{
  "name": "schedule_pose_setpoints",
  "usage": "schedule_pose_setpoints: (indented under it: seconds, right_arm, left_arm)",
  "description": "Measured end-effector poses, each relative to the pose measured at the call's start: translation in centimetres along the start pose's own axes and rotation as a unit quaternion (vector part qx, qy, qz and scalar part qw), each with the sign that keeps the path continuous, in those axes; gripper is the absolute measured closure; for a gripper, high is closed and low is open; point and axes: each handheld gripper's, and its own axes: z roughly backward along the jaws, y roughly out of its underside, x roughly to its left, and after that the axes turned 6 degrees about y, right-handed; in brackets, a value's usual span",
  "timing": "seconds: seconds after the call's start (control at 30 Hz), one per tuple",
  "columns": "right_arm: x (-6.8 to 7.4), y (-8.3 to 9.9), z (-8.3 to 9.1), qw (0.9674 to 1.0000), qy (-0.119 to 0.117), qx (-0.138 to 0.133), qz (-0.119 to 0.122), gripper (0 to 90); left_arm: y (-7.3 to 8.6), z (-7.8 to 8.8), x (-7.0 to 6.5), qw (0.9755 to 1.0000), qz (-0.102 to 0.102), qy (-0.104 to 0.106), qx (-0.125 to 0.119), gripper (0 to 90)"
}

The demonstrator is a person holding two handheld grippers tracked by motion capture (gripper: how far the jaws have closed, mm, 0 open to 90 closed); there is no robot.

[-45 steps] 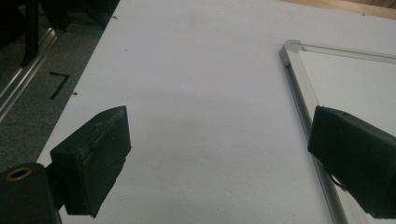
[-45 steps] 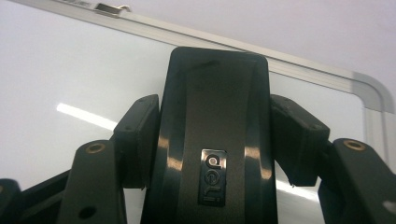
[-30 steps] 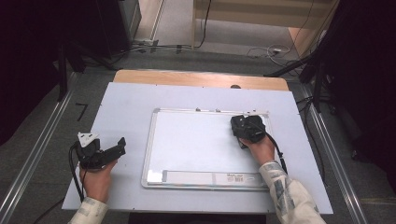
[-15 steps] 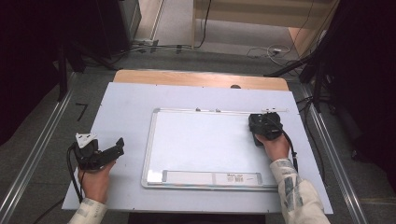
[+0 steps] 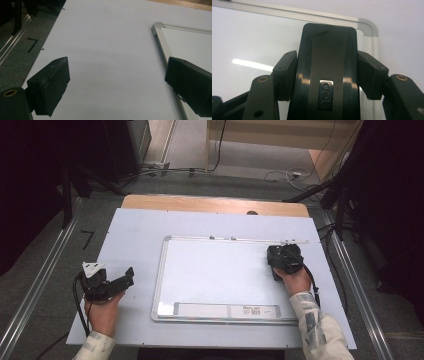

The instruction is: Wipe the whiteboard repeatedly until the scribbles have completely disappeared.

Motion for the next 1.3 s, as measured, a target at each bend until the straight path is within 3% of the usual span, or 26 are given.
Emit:
schedule_pose_setpoints:
  seconds: [0.2, 0.43, 0.53, 0.67, 0.73, 1.0, 1.07, 1.3]
  right_arm:
    - [0.3, 0.5, 0.4, 0.9999, -0.01, 0.0, 0.0, 35.9]
    - [-1.4, 0.6, 0.4, 0.9996, 0.008, 0.012, -0.025, 35.9]
    - [-0.9, 0.5, 0.4, 0.9997, 0.008, 0.01, -0.018, 36.0]
    - [1.0, 0.3, 0.5, 0.9999, -0.009, 0.007, 0.005, 36.0]
    - [1.3, 0.2, 0.4, 0.9999, -0.013, 0.005, 0.01, 35.9]
    - [-1.0, -0.1, -0.2, 0.9994, -0.009, 0.013, -0.031, 35.8]
    - [-0.7, -0.1, -0.1, 0.9996, -0.003, 0.014, -0.025, 35.8]
    - [1.3, 0.3, 0.5, 0.9995, -0.029, 0.01, 0.005, 35.8]
  left_arm:
    - [0.0, 0.0, 0.0, 1.0, 0.001, 0.001, 0.0, 6.4]
    - [0.0, 0.0, 0.2, 1.0, 0.001, 0.002, 0.0, 6.4]
    - [0.0, 0.0, 0.2, 1.0, 0.0, 0.003, 0.001, 6.4]
    - [-0.1, -0.2, -0.1, 1.0, -0.002, 0.003, 0.0, 6.4]
    - [-0.1, -0.2, -0.2, 1.0, -0.003, 0.003, 0.001, 6.4]
    - [0.0, 0.1, 0.3, 1.0, 0.003, 0.001, 0.0, 6.4]
    - [0.0, 0.1, 0.3, 1.0, 0.003, 0.002, 0.0, 6.4]
    - [-0.1, -0.1, 0.0, 1.0, -0.002, 0.003, 0.001, 6.4]
